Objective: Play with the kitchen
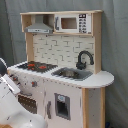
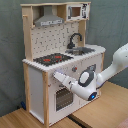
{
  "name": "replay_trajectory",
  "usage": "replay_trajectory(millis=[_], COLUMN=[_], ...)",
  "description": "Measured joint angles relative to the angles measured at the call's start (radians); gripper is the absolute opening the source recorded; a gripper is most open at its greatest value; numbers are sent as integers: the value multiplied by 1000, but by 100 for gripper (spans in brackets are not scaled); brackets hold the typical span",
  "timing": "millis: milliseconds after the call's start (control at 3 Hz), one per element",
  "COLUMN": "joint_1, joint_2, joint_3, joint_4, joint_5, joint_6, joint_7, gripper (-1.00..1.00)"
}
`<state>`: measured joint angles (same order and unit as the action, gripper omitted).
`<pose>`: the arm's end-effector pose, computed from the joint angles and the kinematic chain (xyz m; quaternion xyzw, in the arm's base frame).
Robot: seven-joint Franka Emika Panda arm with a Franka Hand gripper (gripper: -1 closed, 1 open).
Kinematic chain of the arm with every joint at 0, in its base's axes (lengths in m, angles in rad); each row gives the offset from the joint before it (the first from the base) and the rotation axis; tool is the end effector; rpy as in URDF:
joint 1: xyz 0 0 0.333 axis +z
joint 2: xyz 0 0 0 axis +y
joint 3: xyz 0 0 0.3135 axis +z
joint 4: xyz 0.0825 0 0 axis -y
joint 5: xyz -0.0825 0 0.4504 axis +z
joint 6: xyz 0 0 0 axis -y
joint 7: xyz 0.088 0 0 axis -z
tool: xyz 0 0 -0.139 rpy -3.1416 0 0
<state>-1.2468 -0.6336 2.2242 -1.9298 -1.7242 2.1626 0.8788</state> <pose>0.4199 0.5651 0.2723 0.4376 0.4989 0.5069 0.5501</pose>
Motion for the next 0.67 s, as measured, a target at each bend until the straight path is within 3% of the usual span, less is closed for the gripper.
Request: replay_trajectory(millis=[333,667], joint_1=[0,-1], joint_2=[-1,-2], joint_3=[0,1], joint_4=[0,13], joint_5=[2,14], joint_6=[0,1], joint_7=[-1,-31], gripper=[-100,-100])
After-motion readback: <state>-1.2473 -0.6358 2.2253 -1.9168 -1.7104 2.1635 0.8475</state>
